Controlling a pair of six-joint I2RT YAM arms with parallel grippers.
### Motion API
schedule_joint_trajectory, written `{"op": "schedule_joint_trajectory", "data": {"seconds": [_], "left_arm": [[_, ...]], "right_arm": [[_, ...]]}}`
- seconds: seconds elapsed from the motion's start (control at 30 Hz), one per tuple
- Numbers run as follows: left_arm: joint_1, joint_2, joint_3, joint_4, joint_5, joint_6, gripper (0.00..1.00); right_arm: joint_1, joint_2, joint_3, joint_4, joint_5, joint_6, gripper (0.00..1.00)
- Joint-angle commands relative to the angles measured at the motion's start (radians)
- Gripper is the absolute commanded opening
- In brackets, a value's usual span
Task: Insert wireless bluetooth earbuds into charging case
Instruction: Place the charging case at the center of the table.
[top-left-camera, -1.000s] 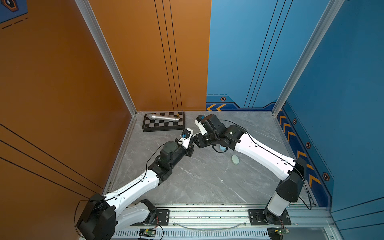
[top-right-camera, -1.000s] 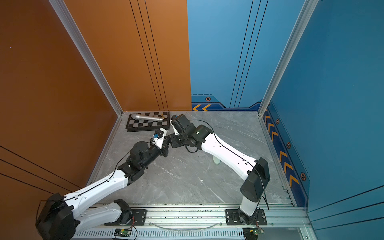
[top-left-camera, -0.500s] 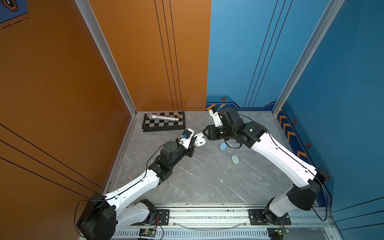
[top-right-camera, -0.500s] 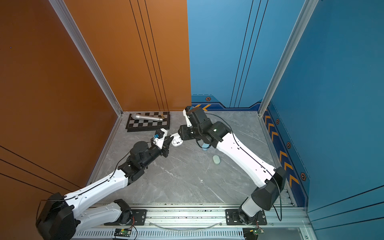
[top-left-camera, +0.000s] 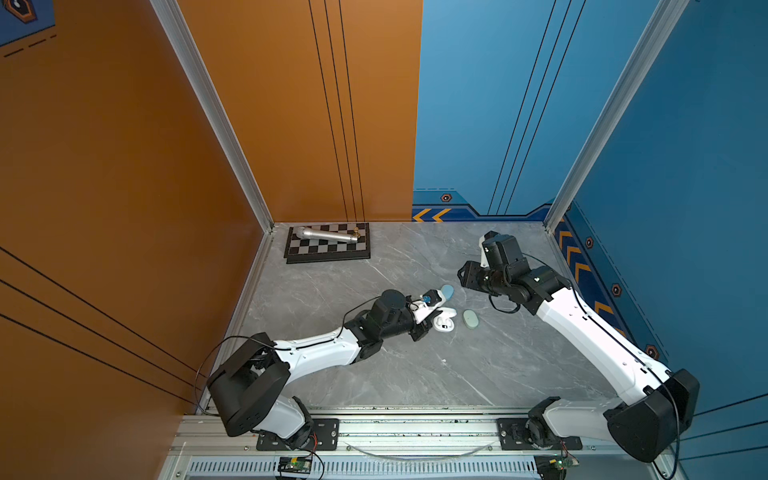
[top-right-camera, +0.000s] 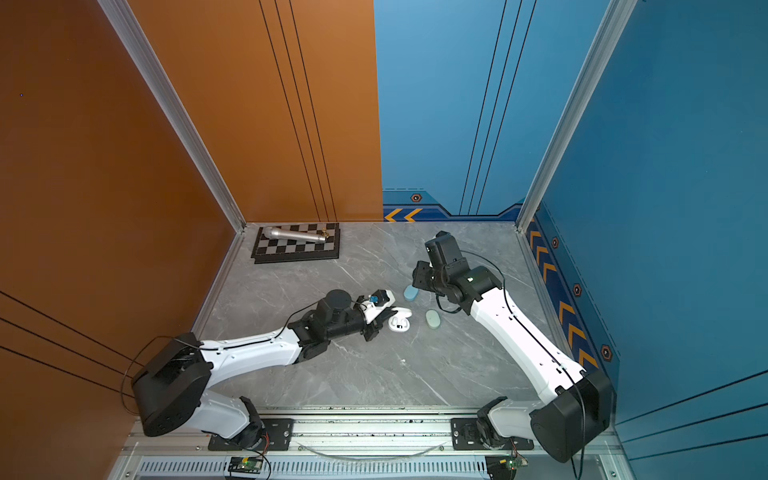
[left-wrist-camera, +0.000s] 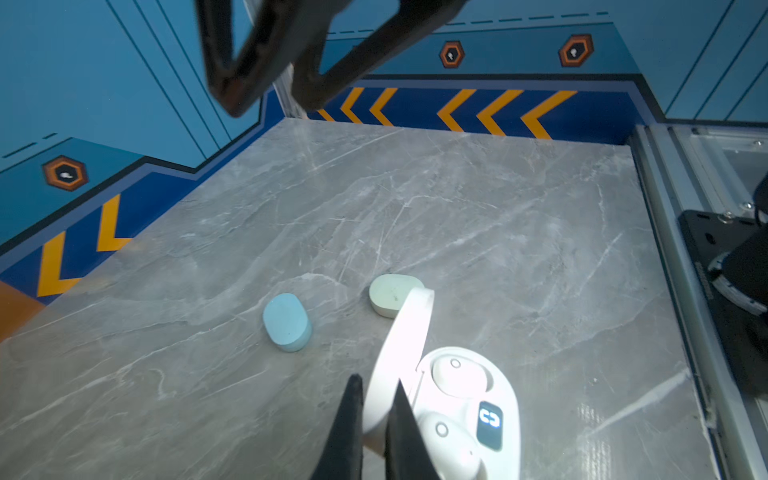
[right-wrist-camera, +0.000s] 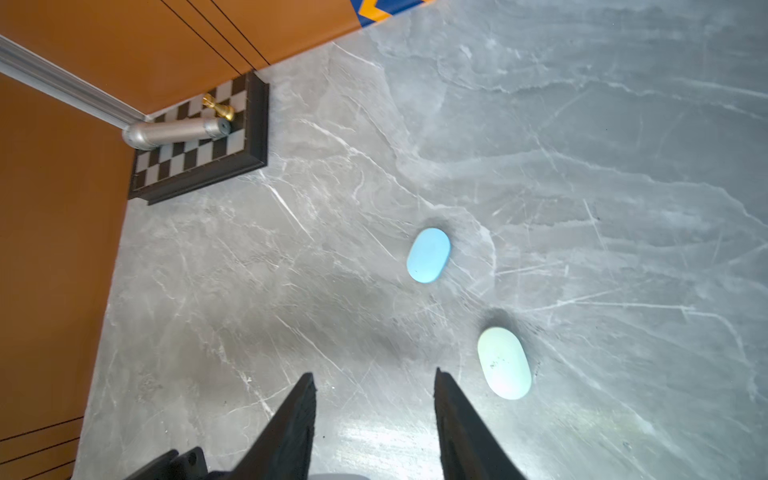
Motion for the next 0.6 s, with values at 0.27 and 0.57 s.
{"op": "schedule_joint_trajectory", "data": {"seconds": [0.27, 0.57], "left_arm": [[-0.114, 0.235, 0.056, 0.086, -0.087, 0.145, 0.0], [-0.128, 0.335, 0.093, 0.13, -0.184, 0.08, 0.0]], "right_arm": [[-0.053, -0.013, -0.087, 0.071, -0.002, 0.031, 0.49], [-0.088, -0.022, -0.131, 0.097, -0.058, 0.061, 0.5]]}}
